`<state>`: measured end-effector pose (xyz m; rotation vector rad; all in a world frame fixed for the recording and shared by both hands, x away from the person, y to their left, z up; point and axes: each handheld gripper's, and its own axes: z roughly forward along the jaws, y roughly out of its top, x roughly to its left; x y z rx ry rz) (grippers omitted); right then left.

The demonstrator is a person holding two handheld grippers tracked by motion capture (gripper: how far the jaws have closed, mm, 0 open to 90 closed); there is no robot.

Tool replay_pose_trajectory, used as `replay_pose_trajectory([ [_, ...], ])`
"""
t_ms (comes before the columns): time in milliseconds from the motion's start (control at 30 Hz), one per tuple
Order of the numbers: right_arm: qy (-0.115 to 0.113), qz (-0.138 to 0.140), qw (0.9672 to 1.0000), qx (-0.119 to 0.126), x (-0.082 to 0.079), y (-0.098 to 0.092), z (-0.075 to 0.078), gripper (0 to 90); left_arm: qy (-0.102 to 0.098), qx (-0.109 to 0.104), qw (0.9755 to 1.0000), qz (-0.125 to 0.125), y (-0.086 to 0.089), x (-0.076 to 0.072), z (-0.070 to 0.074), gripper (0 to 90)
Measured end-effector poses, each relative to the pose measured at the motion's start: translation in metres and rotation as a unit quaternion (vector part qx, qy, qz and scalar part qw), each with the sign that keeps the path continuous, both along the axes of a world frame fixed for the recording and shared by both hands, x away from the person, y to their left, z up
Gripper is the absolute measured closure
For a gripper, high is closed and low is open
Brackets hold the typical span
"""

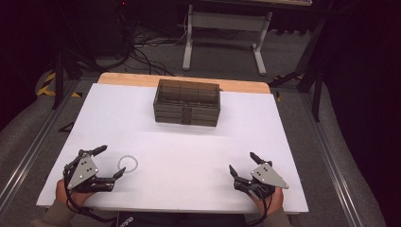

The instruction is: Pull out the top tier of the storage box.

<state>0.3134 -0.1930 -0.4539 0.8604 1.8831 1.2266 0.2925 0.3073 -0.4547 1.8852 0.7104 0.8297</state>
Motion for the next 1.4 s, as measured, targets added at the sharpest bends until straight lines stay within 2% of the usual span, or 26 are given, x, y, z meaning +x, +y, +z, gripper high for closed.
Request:
replay_pose_trajectory([
  [67,0.003,0.002,1.0,-0.001,0.0,0.0,-0.002,18.1,0.005,-0.009,0.9999,0.001,0.0,0.003,0.0,8.9],
  [233,0.01,-0.001,0.9999,-0.001,0.0,-0.001,-0.007,21.1,0.008,-0.007,0.9999,0.011,0.002,0.002,0.0,10.0],
  [300,0.014,-0.001,0.9998,-0.01,0.0,0.0,-0.011,22.2,0.007,-0.005,0.9999,0.008,0.002,0.002,0.001,11.8],
  [467,0.0,0.002,0.9994,-0.034,0.003,0.01,-0.01,23.7,0.011,-0.003,0.9999,0.006,0.001,0.002,0.0,11.9],
  [533,-0.001,0.006,0.9994,-0.035,0.005,0.013,-0.009,24.1,0.011,-0.002,0.9999,0.009,0.0,0.002,-0.001,11.9],
  [633,-0.014,0.009,0.9992,-0.035,0.018,0.024,0.0,24.1,0.017,-0.002,0.9998,0.008,0.0,0.003,-0.002,12.0],
  [833,-0.06,0.017,0.9964,-0.057,0.048,0.055,0.02,25.3,0.02,0.0,0.9998,0.009,-0.001,0.003,-0.002,11.9],
  [900,-0.068,0.02,0.9957,-0.059,0.058,0.065,0.022,28.6,0.02,0.001,0.9998,0.01,-0.001,0.004,-0.002,11.9],
  [933,-0.068,0.02,0.9957,-0.059,0.058,0.065,0.022,28.6,0.02,0.001,0.9998,0.01,-0.001,0.004,-0.002,11.9],
  [967,-0.079,0.021,0.9943,-0.068,0.062,0.072,0.022,30.1,0.022,0.0,0.9997,0.01,0.0,0.004,-0.002,11.9],
  [1000,-0.093,0.022,0.9912,-0.091,0.071,0.084,0.02,32.7,0.022,-0.001,0.9997,0.01,0.0,0.004,-0.002,11.9],
  [1067,-0.096,0.024,0.9905,-0.095,0.079,0.092,0.018,34.2,0.027,-0.002,0.9996,0.008,0.001,0.004,-0.003,11.9],
  [1133,-0.084,0.009,0.9914,-0.1,0.09,0.099,0.019,33.2,0.028,-0.002,0.9996,0.008,0.001,0.004,-0.004,12.0],
  [1200,-0.081,0.001,0.9931,-0.084,0.099,0.103,0.025,33.6,0.027,-0.002,0.9996,0.01,0.002,0.003,-0.004,11.9],
  [1233,-0.081,0.002,0.9932,-0.084,0.102,0.106,0.027,33.5,0.028,-0.003,0.9996,0.01,0.002,0.002,-0.003,11.9],
  [1300,-0.081,0.005,0.9922,-0.094,0.106,0.115,0.031,33.2,0.03,-0.008,0.9995,0.011,0.003,0.001,-0.004,11.8],
  [1400,-0.083,0.002,0.9907,-0.108,0.112,0.127,0.031,33.6,0.032,-0.001,0.9994,0.015,0.004,0.0,-0.005,11.8],
])
